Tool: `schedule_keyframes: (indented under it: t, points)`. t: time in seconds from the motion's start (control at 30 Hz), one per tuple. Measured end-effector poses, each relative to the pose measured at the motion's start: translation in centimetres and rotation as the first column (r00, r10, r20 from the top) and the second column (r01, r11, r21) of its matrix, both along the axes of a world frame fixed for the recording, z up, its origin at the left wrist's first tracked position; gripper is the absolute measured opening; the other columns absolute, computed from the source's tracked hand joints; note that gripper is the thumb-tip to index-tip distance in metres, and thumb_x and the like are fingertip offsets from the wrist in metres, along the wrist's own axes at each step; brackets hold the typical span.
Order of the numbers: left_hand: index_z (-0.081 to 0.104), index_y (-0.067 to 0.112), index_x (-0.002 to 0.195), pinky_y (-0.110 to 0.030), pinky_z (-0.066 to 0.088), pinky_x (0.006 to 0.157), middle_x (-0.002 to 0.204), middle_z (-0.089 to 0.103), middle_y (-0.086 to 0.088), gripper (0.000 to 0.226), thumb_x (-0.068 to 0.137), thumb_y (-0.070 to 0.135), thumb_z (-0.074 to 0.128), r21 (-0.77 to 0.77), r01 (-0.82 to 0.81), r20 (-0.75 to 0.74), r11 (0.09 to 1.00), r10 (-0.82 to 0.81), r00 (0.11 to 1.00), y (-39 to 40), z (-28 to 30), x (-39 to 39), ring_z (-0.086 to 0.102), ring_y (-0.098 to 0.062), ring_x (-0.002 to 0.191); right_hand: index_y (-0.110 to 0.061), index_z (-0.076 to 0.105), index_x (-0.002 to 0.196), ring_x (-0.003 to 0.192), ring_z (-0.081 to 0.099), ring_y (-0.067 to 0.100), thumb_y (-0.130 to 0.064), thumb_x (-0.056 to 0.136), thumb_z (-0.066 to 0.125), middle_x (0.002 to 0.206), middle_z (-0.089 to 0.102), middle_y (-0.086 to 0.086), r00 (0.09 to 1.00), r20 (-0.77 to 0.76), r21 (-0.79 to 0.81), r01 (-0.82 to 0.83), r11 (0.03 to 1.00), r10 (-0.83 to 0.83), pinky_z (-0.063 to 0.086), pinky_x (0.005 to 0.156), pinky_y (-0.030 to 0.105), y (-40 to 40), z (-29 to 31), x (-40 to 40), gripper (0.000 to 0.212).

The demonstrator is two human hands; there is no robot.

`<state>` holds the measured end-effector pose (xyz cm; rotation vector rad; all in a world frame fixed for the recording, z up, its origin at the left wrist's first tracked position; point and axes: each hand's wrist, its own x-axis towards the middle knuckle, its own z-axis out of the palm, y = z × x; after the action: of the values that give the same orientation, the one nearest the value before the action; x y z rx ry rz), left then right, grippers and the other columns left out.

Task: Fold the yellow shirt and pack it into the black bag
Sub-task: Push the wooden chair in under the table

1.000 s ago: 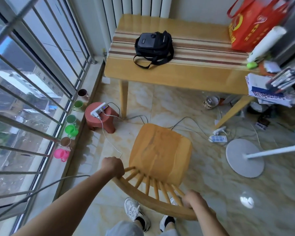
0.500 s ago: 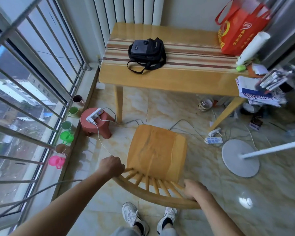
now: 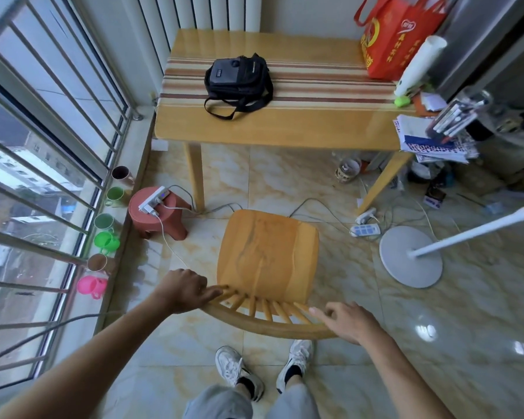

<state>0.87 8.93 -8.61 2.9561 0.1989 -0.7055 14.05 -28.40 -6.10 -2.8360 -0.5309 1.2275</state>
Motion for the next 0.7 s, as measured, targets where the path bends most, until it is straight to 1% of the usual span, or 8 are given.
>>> schedule_keyframes:
  t: [0.1, 0.17, 0.23, 0.33, 0.4, 0.5, 0.6, 0.7]
  points:
    - [0.065, 0.017, 0.073, -0.030, 0.038, 0.056, 0.064, 0.062, -0.002, 0.080, 0.082, 0.074, 0.010, -0.004, -0.044, 0.082, 0.999, 0.044, 0.996, -0.5, 0.2, -0.1, 0.062, -0.021, 0.066, -0.029, 0.062, 0.081, 0.073, 0.057, 0.021, -0.097, 0.067, 0.027, 0.074, 0.059, -0.007, 0.992, 0.071, 0.016, -0.108, 0.994, 0.107, 0.050, 0.071, 0.034, -0.3, 0.4, -0.6, 0.078]
    - [0.064, 0.014, 0.069, -0.031, 0.039, 0.053, 0.059, 0.059, -0.005, 0.075, 0.081, 0.064, 0.010, -0.014, -0.091, 0.113, 0.996, 0.092, 0.989, -0.8, 0.4, -0.1, 0.059, -0.024, 0.060, -0.030, 0.058, 0.074, 0.067, 0.055, 0.019, -0.095, 0.070, 0.029, 0.066, 0.057, -0.008, 0.978, 0.168, 0.061, -0.134, 0.989, 0.122, 0.048, 0.064, 0.033, -0.5, 0.3, -0.9, 0.071]
    - [0.060, 0.012, 0.063, -0.032, 0.036, 0.049, 0.054, 0.054, -0.008, 0.063, 0.079, 0.054, 0.015, -0.014, -0.138, 0.128, 0.990, 0.138, 0.982, -1.0, 0.9, -0.2, 0.053, -0.026, 0.053, -0.026, 0.055, 0.074, 0.064, 0.056, 0.019, -0.086, 0.078, 0.029, 0.063, 0.060, -0.006, 0.957, 0.264, 0.103, -0.150, 0.983, 0.118, 0.044, 0.059, 0.032, -0.9, 0.0, -1.0, 0.066]
    - [0.046, 0.012, 0.054, -0.030, 0.018, 0.042, 0.048, 0.044, -0.009, 0.047, 0.077, 0.045, 0.021, -0.012, -0.158, 0.162, 0.987, 0.158, 0.974, -1.3, 1.5, -0.1, 0.042, -0.026, 0.046, -0.019, 0.057, 0.079, 0.067, 0.062, 0.020, -0.069, 0.083, 0.023, 0.068, 0.067, -0.002, 0.932, 0.336, 0.134, -0.192, 0.972, 0.138, 0.043, 0.059, 0.033, -1.5, -0.6, -0.8, 0.060]
    - [0.043, 0.013, 0.052, -0.032, 0.020, 0.043, 0.049, 0.047, -0.010, 0.044, 0.078, 0.043, 0.024, -0.023, -0.186, 0.176, 0.982, 0.187, 0.967, -1.2, 1.4, 0.4, 0.046, -0.028, 0.047, -0.018, 0.058, 0.077, 0.069, 0.064, 0.021, -0.061, 0.084, 0.026, 0.068, 0.067, 0.000, 0.920, 0.368, 0.148, -0.201, 0.968, 0.135, 0.042, 0.059, 0.033, -1.6, -0.7, -0.2, 0.054]
    - [0.046, 0.012, 0.052, -0.033, 0.033, 0.046, 0.048, 0.047, -0.009, 0.045, 0.077, 0.041, 0.024, -0.053, -0.241, 0.150, 0.969, 0.246, 0.958, -1.2, 0.9, 1.1, 0.052, -0.031, 0.049, -0.017, 0.058, 0.075, 0.074, 0.066, 0.024, -0.051, 0.088, 0.039, 0.069, 0.068, 0.003, 0.916, 0.381, 0.129, -0.187, 0.974, 0.126, 0.039, 0.059, 0.034, -1.4, -0.8, 1.4, 0.041]
    - [0.048, 0.013, 0.054, -0.033, 0.037, 0.048, 0.049, 0.048, -0.006, 0.043, 0.077, 0.041, 0.027, -0.095, -0.278, 0.132, 0.956, 0.289, 0.948, -1.5, 0.6, 2.1, 0.050, -0.028, 0.048, -0.018, 0.056, 0.074, 0.076, 0.065, 0.027, -0.049, 0.087, 0.043, 0.071, 0.068, 0.004, 0.932, 0.360, 0.097, -0.086, 0.992, 0.046, 0.041, 0.060, 0.034, -0.6, -0.8, 2.9, 0.036]
    - [0.053, 0.013, 0.058, -0.030, 0.036, 0.050, 0.060, 0.058, -0.005, 0.035, 0.083, 0.036, 0.043, -0.106, -0.406, 0.071, 0.908, 0.414, 0.908, -1.4, 0.5, 3.6, 0.055, -0.025, 0.056, -0.018, 0.056, 0.072, 0.073, 0.061, 0.027, -0.045, 0.087, 0.046, 0.074, 0.066, 0.001, 0.936, 0.222, 0.118, 0.253, 0.960, -0.274, 0.049, 0.063, 0.033, 0.0, -0.3, 5.0, 0.033]
